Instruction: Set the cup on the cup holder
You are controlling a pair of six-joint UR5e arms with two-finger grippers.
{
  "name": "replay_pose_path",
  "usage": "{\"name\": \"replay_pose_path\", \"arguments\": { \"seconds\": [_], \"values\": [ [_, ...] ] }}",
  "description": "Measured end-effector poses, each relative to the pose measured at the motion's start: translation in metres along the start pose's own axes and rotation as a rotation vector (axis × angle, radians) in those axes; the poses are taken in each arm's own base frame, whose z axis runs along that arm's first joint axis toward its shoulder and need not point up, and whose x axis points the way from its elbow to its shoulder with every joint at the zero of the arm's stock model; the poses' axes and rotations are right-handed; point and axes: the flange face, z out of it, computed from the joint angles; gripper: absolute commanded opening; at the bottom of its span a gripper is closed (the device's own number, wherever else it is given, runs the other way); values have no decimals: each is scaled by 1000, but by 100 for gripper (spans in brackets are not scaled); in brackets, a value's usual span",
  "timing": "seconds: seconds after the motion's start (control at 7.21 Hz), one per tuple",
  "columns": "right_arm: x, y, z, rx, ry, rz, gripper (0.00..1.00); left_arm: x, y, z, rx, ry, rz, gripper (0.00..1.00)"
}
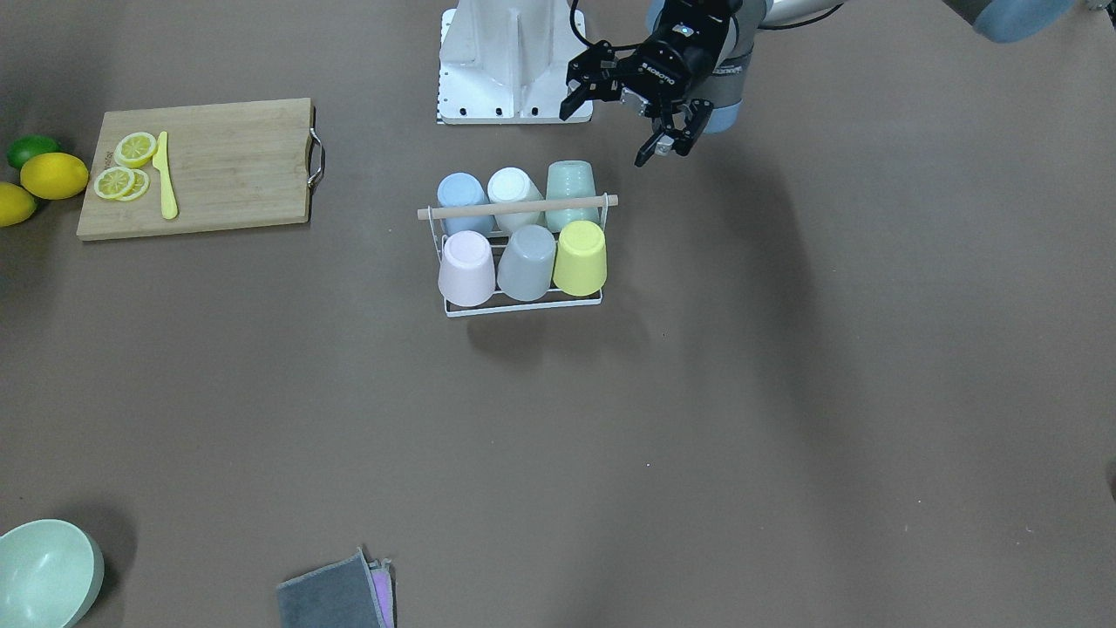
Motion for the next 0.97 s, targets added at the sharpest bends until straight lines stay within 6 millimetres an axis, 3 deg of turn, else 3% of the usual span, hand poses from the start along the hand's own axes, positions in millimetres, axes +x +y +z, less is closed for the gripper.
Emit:
{"name": "replay_pose_path", "arguments": {
  "seconds": [0.14,0.55,0.69,0.97],
  "values": [
    [-5,-7,-3,8,-2,-2,99,-30,-10,19,-60,-2,95,98],
    [-23,-32,-20,26,-9,-11,99,-164,-31,73,-386,-123,311,98],
    [-26,-35,-25,28,-10,-10,99,-197,-28,76,-488,-193,343,98],
    [-27,-36,-26,28,-16,-8,99,-254,-4,59,-725,-327,406,98]
  ]
}}
